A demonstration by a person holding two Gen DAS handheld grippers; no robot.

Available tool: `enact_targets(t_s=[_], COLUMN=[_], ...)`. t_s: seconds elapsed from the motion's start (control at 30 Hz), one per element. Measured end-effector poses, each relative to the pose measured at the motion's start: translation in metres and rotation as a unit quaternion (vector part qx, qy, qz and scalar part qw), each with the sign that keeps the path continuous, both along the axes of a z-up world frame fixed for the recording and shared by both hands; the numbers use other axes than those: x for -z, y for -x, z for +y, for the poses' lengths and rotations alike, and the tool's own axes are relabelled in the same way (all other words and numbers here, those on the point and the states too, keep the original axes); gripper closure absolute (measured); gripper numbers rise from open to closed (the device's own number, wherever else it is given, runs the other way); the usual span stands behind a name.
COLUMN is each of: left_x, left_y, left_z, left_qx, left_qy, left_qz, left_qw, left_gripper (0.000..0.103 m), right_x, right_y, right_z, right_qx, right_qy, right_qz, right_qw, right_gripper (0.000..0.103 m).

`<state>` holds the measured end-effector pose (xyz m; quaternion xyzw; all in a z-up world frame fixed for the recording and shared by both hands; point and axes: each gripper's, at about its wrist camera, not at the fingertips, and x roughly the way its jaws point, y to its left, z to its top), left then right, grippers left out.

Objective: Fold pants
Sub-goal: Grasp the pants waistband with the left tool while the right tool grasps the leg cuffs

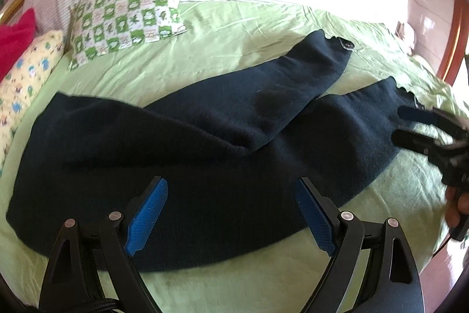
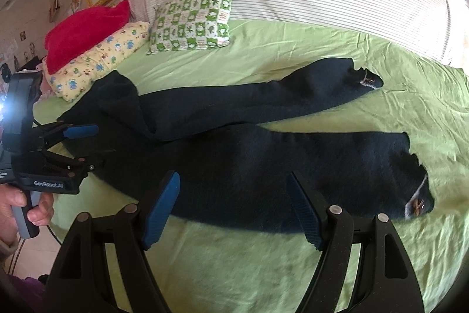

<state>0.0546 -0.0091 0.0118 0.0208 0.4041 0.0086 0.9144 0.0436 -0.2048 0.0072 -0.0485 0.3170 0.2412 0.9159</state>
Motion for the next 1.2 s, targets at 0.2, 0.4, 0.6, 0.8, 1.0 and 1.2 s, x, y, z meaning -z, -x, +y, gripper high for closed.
enact_targets(t_s=[0.2,0.4,0.6,0.8,1.0,1.2], left_x=[0.003,0.004,0.007,0.023,0.034,0.042], left_y=[-0.021,-0.045,-0.068,-0.091,-0.105,-0.117], left_z=[-0.008,-0.016,-0.029,-0.040,-0.038,-0.029], left_qx=[0.041,0.081,0.123,0.145,0.155,0.161], left_qy=[-0.028,-0.057,-0.072,-0.100,-0.109,-0.080], left_qz=[0.019,0.032,0.042,0.056,0.072,0.091], left_qw=[0.9986,0.9946,0.9890,0.9828,0.9792,0.9795], left_gripper=[0.014,0.014,0.014,0.014,0.014,0.026], right_x=[-0.010,-0.019,-0.018,-0.013,0.001,0.004], right_y=[-0.034,-0.084,-0.143,-0.192,-0.227,-0.249], right_z=[-0.010,-0.043,-0.085,-0.102,-0.108,-0.114], right_qx=[0.026,0.069,0.140,0.174,0.195,0.216], right_qy=[0.011,-0.051,-0.110,-0.139,-0.129,-0.136], right_qz=[0.020,0.073,0.120,0.144,0.170,0.167], right_qw=[0.999,0.994,0.977,0.964,0.957,0.952], right_gripper=[0.027,0.027,0.027,0.030,0.038,0.066])
